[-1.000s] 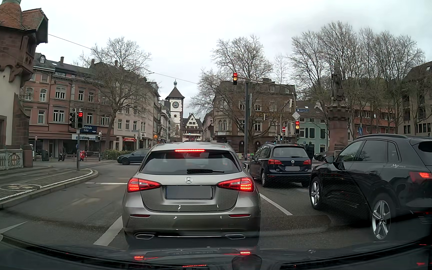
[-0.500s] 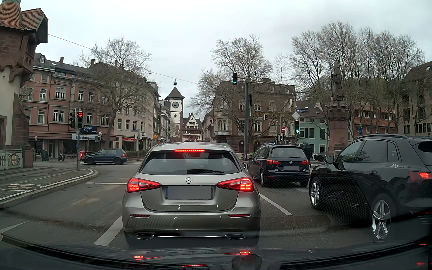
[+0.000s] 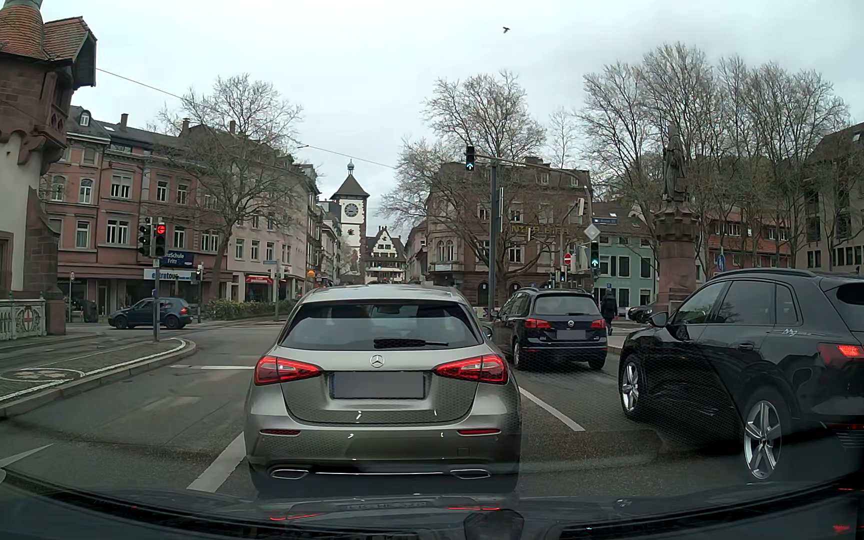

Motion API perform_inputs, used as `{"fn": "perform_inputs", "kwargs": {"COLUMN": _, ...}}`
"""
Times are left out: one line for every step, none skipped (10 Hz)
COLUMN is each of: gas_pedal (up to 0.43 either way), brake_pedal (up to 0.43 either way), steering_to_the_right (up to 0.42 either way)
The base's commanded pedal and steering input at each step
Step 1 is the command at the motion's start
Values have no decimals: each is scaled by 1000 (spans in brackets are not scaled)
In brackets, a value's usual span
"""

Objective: Follow the waypoints while adhering to traffic rules and regulations

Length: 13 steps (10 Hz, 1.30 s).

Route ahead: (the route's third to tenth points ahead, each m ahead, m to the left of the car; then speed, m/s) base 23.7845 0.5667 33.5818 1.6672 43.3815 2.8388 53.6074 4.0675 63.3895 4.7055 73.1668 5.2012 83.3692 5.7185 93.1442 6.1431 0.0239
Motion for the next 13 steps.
{"fn": "perform_inputs", "kwargs": {"gas_pedal": 0, "brake_pedal": 165, "steering_to_the_right": -95}}
{"fn": "perform_inputs", "kwargs": {"gas_pedal": 0, "brake_pedal": 159, "steering_to_the_right": -95}}
{"fn": "perform_inputs", "kwargs": {"gas_pedal": 0, "brake_pedal": 159, "steering_to_the_right": -95}}
{"fn": "perform_inputs", "kwargs": {"gas_pedal": 0, "brake_pedal": 128, "steering_to_the_right": -95}}
{"fn": "perform_inputs", "kwargs": {"gas_pedal": 0, "brake_pedal": 85, "steering_to_the_right": -95}}
{"fn": "perform_inputs", "kwargs": {"gas_pedal": 0, "brake_pedal": 67, "steering_to_the_right": -95}}
{"fn": "perform_inputs", "kwargs": {"gas_pedal": 0, "brake_pedal": 67, "steering_to_the_right": -95}}
{"fn": "perform_inputs", "kwargs": {"gas_pedal": 0, "brake_pedal": 30, "steering_to_the_right": -95}}
{"fn": "perform_inputs", "kwargs": {"gas_pedal": 0, "brake_pedal": 0, "steering_to_the_right": -95}}
{"fn": "perform_inputs", "kwargs": {"gas_pedal": 0, "brake_pedal": 0, "steering_to_the_right": -95}}
{"fn": "perform_inputs", "kwargs": {"gas_pedal": 0, "brake_pedal": 0, "steering_to_the_right": -95}}
{"fn": "perform_inputs", "kwargs": {"gas_pedal": 138, "brake_pedal": 0, "steering_to_the_right": -95}}
{"fn": "perform_inputs", "kwargs": {"gas_pedal": 220, "brake_pedal": 0, "steering_to_the_right": -95}}
